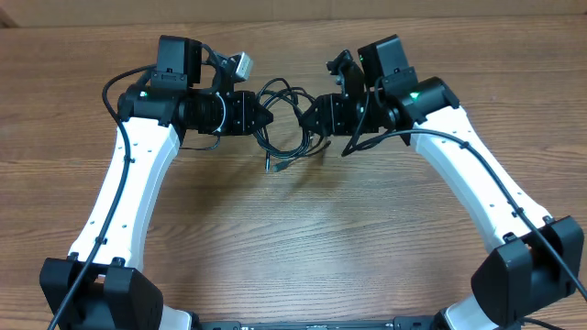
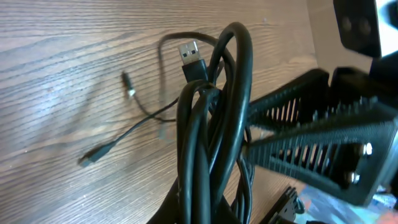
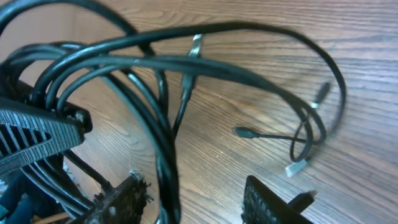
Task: Untangle cables
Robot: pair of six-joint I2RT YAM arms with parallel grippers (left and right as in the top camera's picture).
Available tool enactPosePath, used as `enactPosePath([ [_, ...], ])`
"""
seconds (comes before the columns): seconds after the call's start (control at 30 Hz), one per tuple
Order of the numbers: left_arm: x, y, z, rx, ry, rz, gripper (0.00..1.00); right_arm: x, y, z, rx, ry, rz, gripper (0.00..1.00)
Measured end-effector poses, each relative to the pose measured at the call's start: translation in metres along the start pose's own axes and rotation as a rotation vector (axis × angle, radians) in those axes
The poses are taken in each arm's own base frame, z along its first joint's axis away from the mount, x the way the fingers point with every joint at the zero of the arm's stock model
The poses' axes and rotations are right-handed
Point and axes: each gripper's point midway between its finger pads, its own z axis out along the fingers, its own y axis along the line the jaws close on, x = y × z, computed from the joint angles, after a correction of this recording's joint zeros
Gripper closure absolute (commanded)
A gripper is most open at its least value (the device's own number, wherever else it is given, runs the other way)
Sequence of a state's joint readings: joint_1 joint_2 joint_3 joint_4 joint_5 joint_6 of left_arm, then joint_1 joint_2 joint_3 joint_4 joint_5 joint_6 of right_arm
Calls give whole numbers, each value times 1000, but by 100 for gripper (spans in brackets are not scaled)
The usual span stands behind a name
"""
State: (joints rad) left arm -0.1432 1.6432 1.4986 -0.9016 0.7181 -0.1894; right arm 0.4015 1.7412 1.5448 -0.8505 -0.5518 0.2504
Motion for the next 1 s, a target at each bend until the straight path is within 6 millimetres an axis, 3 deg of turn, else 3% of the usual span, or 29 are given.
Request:
enactPosePath([
  [0.33,0,2,0,-12,1,-47,96,5,10,5,-17,16,-28,51],
  [0.53,1,2,0,-14,4,-72,96,11,23,12,-94,53,-52,71],
  [0.67,2,4,0,-21,6,-78,96,14,21,22,-121,80,-65,93],
  [0.83,4,11,-1,-59,8,-91,96,18,33,21,-206,99,-95,96],
  [1.0,2,25,-3,-134,-11,-156,96,22,57,5,-406,124,-148,96],
])
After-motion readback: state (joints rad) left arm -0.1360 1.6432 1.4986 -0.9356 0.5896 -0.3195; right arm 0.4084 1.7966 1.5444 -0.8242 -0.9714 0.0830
